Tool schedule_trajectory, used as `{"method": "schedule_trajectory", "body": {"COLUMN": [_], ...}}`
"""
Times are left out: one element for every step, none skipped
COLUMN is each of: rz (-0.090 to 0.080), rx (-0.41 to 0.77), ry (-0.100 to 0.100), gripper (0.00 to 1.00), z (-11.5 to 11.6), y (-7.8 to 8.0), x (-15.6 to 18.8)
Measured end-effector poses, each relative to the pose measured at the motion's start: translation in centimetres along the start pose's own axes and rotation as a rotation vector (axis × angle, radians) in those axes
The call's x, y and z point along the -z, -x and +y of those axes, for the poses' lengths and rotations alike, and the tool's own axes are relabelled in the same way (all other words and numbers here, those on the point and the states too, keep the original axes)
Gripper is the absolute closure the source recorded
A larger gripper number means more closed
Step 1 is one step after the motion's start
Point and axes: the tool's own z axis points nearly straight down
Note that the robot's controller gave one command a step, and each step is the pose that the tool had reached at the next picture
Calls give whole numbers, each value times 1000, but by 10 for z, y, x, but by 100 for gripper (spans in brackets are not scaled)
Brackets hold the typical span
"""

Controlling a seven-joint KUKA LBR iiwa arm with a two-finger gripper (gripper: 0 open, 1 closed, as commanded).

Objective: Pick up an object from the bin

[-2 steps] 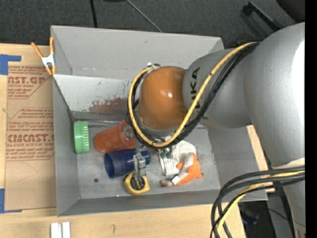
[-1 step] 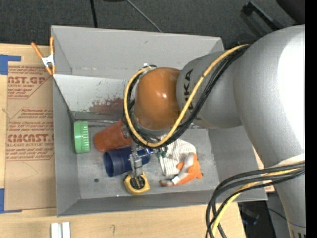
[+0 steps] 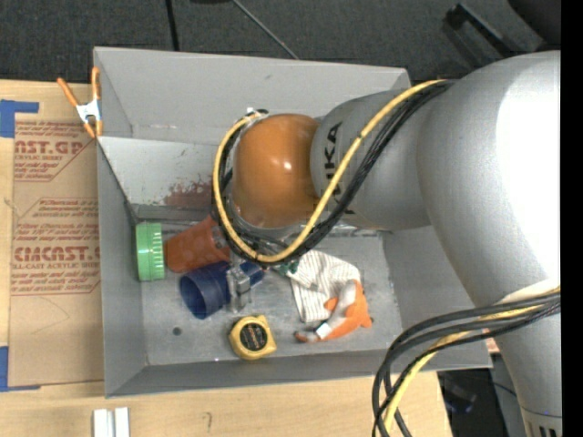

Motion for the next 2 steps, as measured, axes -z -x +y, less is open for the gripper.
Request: {"method": "schedule_trajectory", "body": {"rz": [0,22], "rx": [0,5], "ry": [0,4], "gripper": [100,100], "z": [0,15], "y": [0,-14], "x": [0,41]}}
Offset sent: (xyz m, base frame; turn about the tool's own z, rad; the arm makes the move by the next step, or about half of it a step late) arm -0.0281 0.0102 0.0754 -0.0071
